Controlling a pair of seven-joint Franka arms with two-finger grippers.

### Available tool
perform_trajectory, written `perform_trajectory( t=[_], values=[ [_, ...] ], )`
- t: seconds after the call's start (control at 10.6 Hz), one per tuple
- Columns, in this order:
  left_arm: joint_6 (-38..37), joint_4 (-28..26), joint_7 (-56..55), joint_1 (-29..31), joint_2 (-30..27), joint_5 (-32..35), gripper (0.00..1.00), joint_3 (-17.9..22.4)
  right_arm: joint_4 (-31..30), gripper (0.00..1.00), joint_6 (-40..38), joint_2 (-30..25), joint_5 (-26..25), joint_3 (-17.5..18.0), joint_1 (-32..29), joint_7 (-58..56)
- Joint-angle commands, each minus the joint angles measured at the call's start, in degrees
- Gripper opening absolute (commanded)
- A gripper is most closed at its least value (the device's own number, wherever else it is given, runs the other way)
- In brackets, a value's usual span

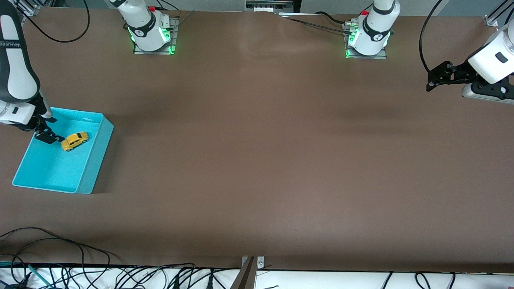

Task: Wind up and store yellow beetle car
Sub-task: 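Lower the car into the bin and open the right gripper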

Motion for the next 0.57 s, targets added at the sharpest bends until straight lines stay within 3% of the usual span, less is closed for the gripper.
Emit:
perform_trajectory(
  t=[0.0, 0.47],
  values=[
    [-1.24, 1.61, 0.31, 0.31, 0.43, -0.5, 1.0, -0.15, -0.61, 1.0, -3.22, -4.02, 0.78, 0.56, 1.87, 9.3],
    [-1.33, 1.53, 0.57, 0.31, 0.43, -0.5, 1.0, -0.06, -0.87, 1.0, -7.98, -11.13, 0.26, 0.56, 8.45, 34.17]
  ],
)
